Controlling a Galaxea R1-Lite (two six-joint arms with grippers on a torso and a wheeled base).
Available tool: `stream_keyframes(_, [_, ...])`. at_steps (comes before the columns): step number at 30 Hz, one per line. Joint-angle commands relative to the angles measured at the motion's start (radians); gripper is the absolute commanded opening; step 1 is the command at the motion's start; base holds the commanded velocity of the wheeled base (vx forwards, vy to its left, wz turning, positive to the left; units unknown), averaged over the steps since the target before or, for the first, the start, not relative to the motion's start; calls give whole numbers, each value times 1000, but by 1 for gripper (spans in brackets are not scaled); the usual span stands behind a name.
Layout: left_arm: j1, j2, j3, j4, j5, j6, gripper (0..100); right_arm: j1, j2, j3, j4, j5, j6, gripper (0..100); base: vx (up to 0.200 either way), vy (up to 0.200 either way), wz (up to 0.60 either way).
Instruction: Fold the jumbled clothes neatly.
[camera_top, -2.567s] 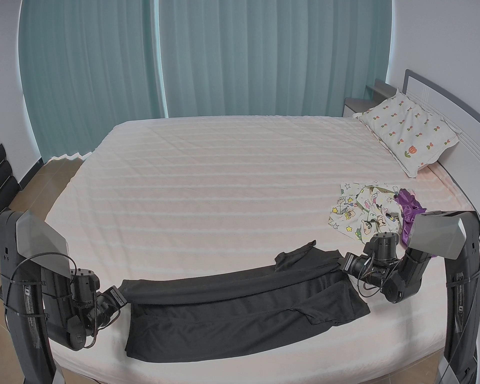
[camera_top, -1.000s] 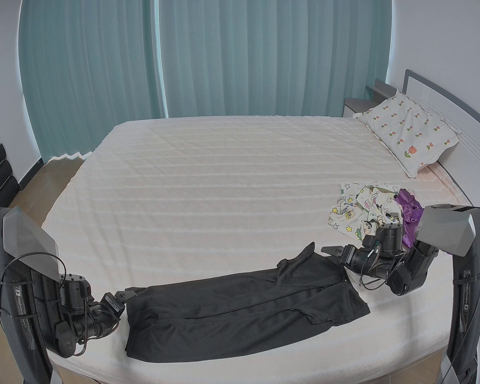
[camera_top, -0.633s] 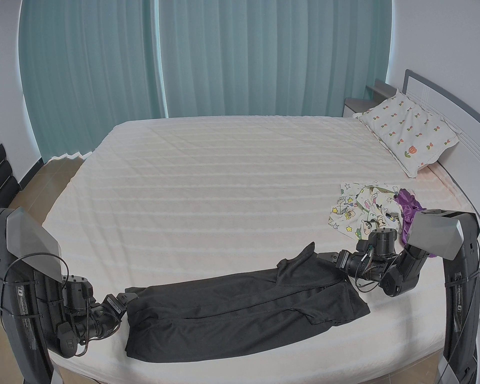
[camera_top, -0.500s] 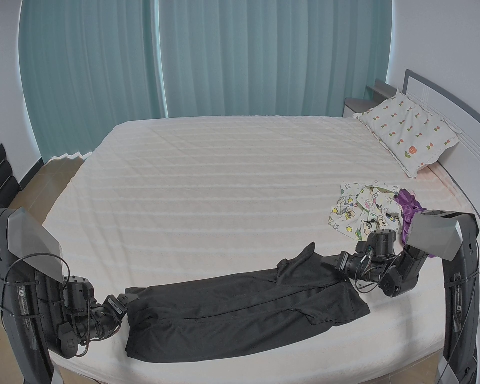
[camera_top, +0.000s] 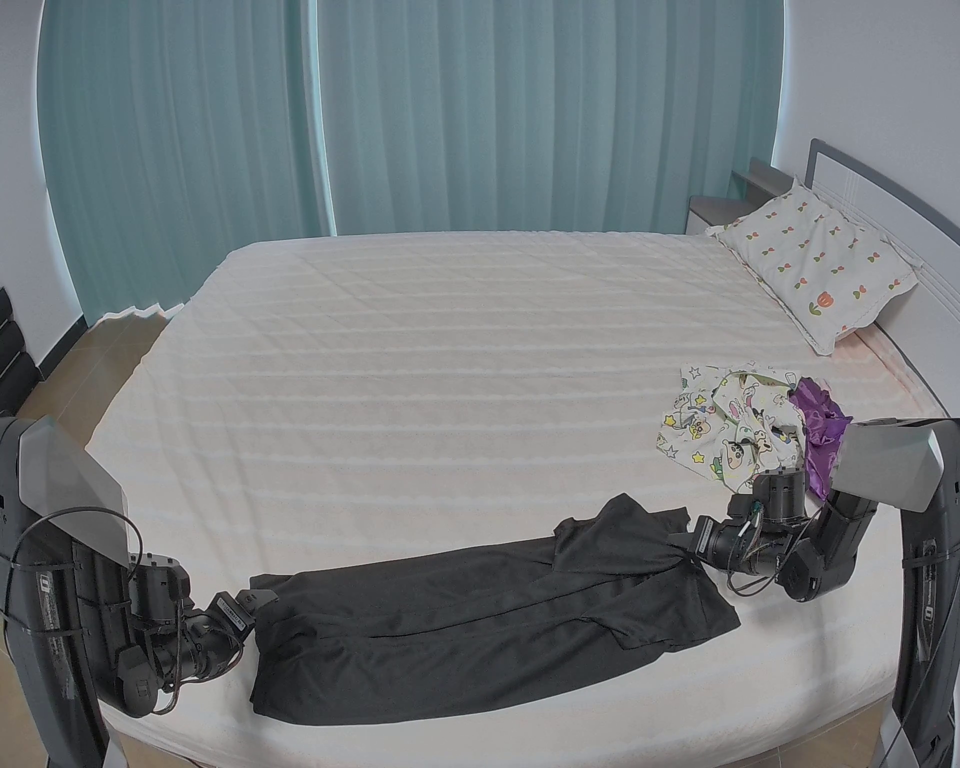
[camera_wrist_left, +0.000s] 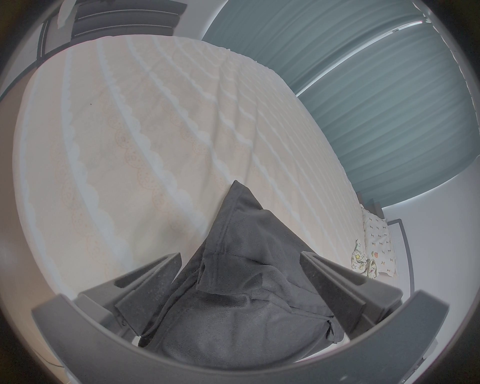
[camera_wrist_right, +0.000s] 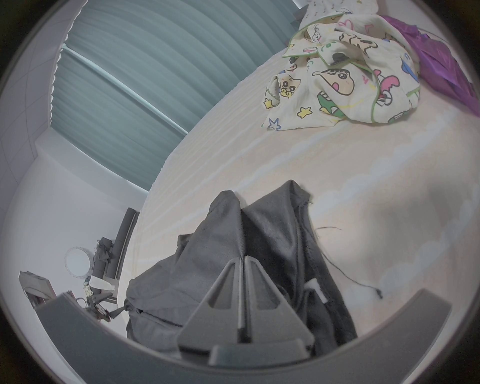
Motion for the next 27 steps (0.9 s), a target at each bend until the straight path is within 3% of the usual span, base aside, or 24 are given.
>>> stream_keyframes(1, [-1,7,0,-18,1,-1,100,-13,-27,58,-3,14,-48,0,0,0,0])
stream_keyframes(7, [-2,8,0,-18,3,-1,100,-42,-33,124,-15,70,-179,0,0,0,0])
stream_keyframes(21, [-7,11,0,-18,4,1,100,-56,-47,159,-20,70,-209,0,0,0,0])
stream_keyframes(22, [-7,11,0,-18,4,1,100,-57,-52,162,-20,70,-215,100,0,0,0])
stream_keyframes(27, [-11,13,-1,-18,4,2,100,-59,-55,167,-23,70,-219,100,0,0,0])
